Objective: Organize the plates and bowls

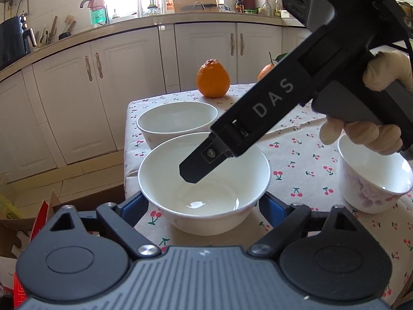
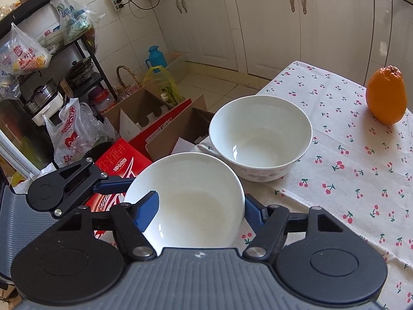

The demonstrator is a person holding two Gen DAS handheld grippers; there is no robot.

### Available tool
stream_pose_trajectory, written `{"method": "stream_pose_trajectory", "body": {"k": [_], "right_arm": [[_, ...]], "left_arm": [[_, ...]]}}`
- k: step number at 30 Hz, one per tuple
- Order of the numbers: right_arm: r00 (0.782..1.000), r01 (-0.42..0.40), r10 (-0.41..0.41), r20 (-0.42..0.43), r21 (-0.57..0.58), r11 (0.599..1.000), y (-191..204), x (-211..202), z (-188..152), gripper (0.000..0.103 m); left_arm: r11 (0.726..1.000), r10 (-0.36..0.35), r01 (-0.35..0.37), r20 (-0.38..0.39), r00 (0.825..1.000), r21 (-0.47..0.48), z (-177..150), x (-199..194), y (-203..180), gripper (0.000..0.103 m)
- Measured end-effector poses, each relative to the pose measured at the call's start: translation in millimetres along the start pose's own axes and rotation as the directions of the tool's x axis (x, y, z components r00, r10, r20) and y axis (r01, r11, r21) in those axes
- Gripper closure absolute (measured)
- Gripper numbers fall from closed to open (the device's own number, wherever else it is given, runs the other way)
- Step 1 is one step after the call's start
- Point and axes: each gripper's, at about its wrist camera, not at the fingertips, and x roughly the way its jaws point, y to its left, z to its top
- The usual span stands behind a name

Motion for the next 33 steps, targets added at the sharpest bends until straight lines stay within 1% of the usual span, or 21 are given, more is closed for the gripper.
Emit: {"method": "stream_pose_trajectory", "body": {"k": [4,14,21,27,33], "right_arm": [[1.0,-0.022,0.022,0.0,0.021,1.0,-4.5,-0.1,0.4,0.028],[0.999,-0.032,0.031,0.01,0.039,0.999,-4.8,-10.5,-3.4,0.028],[0.999,-0.028,0.026,0.04,0.05,0.998,-2.1,-38.6,-12.0,0.028],[0.997,-0.038,0.035,0.063,0.049,0.998,2.7,-67.2,-23.5,0.028],[0.996,-0.019,0.015,0.088,0.041,0.999,9.3,-95.1,-38.4,0.028]], "left_arm": [[1.0,-0.001,0.001,-0.001,1.0,0.003,0.8,0.6,0.9,0.011],[1.0,-0.01,0.01,-0.016,1.0,0.016,7.8,-4.1,-4.3,0.011],[0.999,-0.016,0.016,-0.004,1.0,0.048,18.1,-20.7,-18.8,0.011],[0.998,-0.039,0.039,-0.008,0.999,0.052,24.8,-36.7,-33.0,0.011],[0.996,-0.051,0.05,0.003,0.999,0.078,30.6,-50.8,-51.5,0.011]]}}
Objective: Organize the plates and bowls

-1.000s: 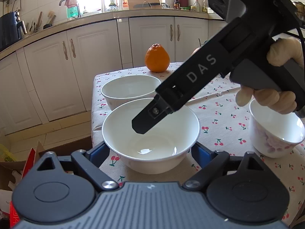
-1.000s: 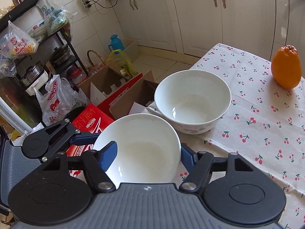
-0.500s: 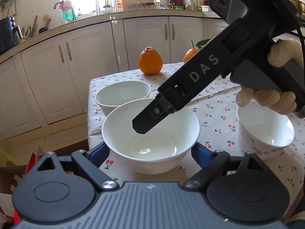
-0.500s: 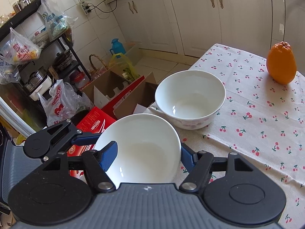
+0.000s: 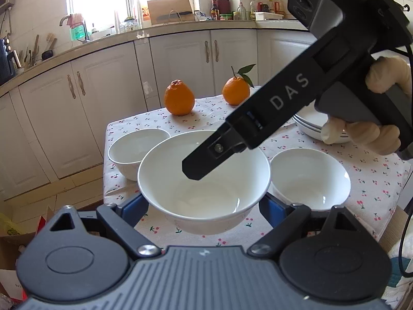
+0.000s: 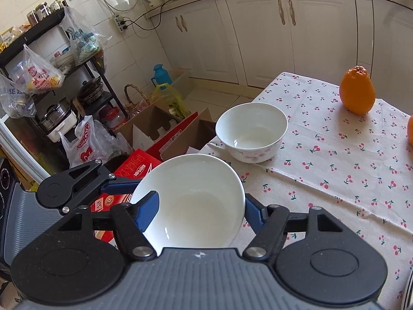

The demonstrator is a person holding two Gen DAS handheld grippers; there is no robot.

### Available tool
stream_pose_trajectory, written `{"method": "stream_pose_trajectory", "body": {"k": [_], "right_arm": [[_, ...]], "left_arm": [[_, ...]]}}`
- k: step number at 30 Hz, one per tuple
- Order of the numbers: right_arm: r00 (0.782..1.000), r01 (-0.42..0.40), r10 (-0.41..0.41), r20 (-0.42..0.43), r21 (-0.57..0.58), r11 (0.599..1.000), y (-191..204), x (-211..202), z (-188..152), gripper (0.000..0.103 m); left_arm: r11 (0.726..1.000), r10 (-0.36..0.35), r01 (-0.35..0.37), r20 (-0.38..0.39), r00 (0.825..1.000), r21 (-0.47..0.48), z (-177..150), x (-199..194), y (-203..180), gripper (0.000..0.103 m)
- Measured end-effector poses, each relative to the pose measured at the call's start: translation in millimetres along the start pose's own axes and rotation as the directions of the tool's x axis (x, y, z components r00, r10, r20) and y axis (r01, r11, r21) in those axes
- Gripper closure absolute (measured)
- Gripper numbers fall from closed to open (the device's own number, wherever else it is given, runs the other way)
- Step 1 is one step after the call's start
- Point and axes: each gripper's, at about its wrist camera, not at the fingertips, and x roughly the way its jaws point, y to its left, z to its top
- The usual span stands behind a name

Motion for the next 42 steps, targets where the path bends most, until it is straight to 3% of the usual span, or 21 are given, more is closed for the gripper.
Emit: {"method": "stream_pose_trajectory", "body": {"k": [21,30,42], "right_arm": [[0.993,0.094,-0.098,0.063,0.07,0.993,-22.4,-75.3,-43.4,0.027],[0.987,0.146,-0.151,0.05,0.085,0.986,-32.2,-86.6,-60.7,0.026],[0.987,0.159,-0.162,0.014,0.125,0.979,-45.5,-79.3,-75.8,0.024]], "left_arm": [[0.99,-0.112,0.109,0.031,0.993,0.089,20.5,3.7,-57.8,0.011],[0.984,-0.161,0.159,0.021,0.987,0.085,18.2,15.7,-76.3,0.011],[0.978,-0.194,0.195,-0.025,0.981,0.071,13.5,28.4,-87.4,0.011]]}}
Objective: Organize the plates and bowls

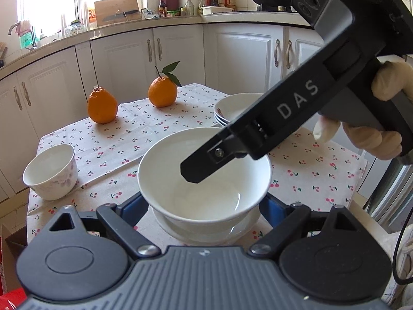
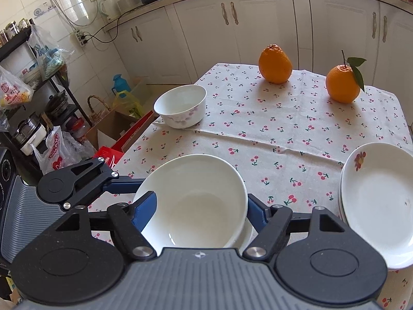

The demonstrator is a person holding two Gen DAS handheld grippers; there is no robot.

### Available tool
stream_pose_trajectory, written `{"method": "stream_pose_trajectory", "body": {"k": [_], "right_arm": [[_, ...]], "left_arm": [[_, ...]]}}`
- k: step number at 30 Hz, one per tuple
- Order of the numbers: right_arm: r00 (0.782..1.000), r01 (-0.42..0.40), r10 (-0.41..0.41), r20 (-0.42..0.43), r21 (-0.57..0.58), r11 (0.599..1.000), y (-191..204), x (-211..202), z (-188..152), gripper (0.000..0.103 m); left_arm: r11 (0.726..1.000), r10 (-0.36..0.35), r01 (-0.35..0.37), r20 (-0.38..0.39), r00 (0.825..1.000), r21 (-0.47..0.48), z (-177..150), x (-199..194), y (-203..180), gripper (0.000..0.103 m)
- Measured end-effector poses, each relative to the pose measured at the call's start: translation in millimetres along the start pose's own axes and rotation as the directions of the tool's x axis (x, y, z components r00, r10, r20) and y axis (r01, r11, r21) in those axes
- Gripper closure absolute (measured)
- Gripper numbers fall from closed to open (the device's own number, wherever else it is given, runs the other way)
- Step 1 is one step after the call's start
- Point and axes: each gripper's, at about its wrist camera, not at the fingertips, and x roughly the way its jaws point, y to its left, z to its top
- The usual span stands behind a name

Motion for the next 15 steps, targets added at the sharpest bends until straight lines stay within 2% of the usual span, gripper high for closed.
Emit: {"method": "stream_pose_trajectory", "body": {"k": [15], "right_arm": [[0.999,0.029,-0.029,-0.029,-0.009,1.0,-1.9,11.9,-4.8,0.024]], "left_arm": [[1.0,-0.024,0.023,-0.023,0.999,-0.017,-3.5,8.9,2.1,0.011]]}}
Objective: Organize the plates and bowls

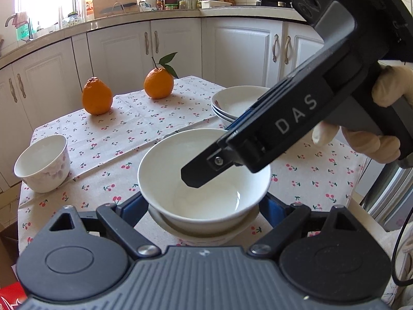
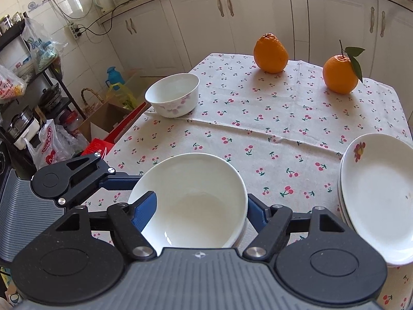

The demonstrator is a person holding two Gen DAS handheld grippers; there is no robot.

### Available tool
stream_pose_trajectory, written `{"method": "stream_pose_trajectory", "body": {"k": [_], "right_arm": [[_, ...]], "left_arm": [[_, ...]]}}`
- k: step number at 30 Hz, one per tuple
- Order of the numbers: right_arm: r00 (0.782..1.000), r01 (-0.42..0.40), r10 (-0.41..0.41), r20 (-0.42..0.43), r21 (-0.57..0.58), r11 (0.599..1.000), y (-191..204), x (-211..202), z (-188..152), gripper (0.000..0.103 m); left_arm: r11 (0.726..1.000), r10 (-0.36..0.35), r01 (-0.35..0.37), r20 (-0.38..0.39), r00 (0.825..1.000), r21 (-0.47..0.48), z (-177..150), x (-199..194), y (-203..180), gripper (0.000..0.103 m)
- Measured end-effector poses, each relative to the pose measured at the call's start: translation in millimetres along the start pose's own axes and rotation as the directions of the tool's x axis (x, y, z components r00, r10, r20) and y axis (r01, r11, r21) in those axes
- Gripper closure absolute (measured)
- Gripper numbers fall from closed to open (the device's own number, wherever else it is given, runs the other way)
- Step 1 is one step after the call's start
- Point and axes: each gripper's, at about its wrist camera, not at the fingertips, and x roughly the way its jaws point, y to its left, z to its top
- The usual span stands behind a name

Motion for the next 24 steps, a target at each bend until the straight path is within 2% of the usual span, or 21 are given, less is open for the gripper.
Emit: {"method": "stream_pose_trajectory", "body": {"k": [11,13,16,24], "right_arm": [[1.0,0.003,-0.003,0.0,-0.001,1.0,-0.1,2.5,-0.8,0.022],[1.0,0.003,-0.003,0.012,-0.009,1.0,1.1,1.6,-1.3,0.012],[0.999,0.003,-0.002,0.039,-0.034,0.999,4.8,-1.9,-1.1,0.003],[0.998,0.057,-0.054,0.039,-0.103,0.993,18.2,-0.8,-11.6,0.0]], "left_arm": [[1.0,-0.009,0.009,-0.002,1.0,-0.013,-1.4,1.8,2.5,0.008],[1.0,-0.005,0.005,-0.001,1.0,-0.008,-1.8,0.9,2.2,0.007],[1.0,0.0,0.0,0.011,1.0,-0.002,-2.1,-3.7,2.4,0.005],[1.0,-0.008,0.008,0.001,1.0,-0.004,-11.9,-18.3,3.8,0.005]]}}
